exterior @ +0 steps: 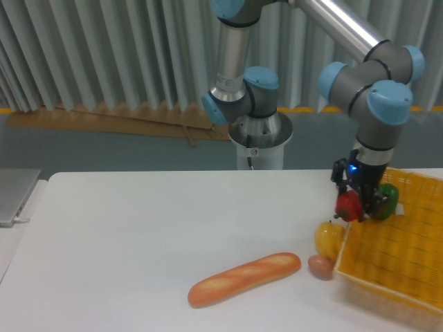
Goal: Place the red pepper on the table
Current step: 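Lift the red pepper out of the basket and carry it over the table, then lower the red pepper onto the table beside the bread loaf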
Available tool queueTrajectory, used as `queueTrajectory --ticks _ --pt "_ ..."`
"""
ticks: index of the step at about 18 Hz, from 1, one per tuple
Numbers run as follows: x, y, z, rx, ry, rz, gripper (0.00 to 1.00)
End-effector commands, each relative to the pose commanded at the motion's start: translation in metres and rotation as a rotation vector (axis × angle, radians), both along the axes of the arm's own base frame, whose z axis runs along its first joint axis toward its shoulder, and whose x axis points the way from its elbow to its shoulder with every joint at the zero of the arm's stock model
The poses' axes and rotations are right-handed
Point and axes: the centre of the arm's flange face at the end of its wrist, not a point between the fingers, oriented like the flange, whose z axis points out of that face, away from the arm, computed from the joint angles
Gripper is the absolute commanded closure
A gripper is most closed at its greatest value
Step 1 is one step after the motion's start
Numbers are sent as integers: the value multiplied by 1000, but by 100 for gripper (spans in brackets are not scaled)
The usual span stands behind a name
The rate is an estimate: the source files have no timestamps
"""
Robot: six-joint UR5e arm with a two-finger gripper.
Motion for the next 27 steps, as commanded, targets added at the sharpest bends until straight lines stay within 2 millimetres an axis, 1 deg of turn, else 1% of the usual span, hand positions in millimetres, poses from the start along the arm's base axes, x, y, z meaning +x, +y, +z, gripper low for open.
queueTrajectory --ticks 4,8,10,11,13,14,16,18,19,20,21,22,25,27 --pt "32 32 -1 -2 -2 -58 50" --pt "56 54 -3 0 -3 -112 50" --pt "67 65 -7 -2 -7 -141 50" --pt "75 73 -9 -3 -8 -159 50" --pt "84 88 -19 -4 -9 -179 50" --pt "90 96 -20 0 5 -172 50" --pt "105 112 -33 -15 0 -163 50" --pt "109 125 -45 -6 13 -165 50" --pt "113 132 -49 8 30 -162 50" --pt "119 142 -54 21 46 -171 50" --pt "120 148 -55 33 75 -171 50" --pt "120 153 -61 25 98 -172 50" --pt "116 156 -69 14 118 -155 50" --pt "114 157 -68 25 129 -154 50"
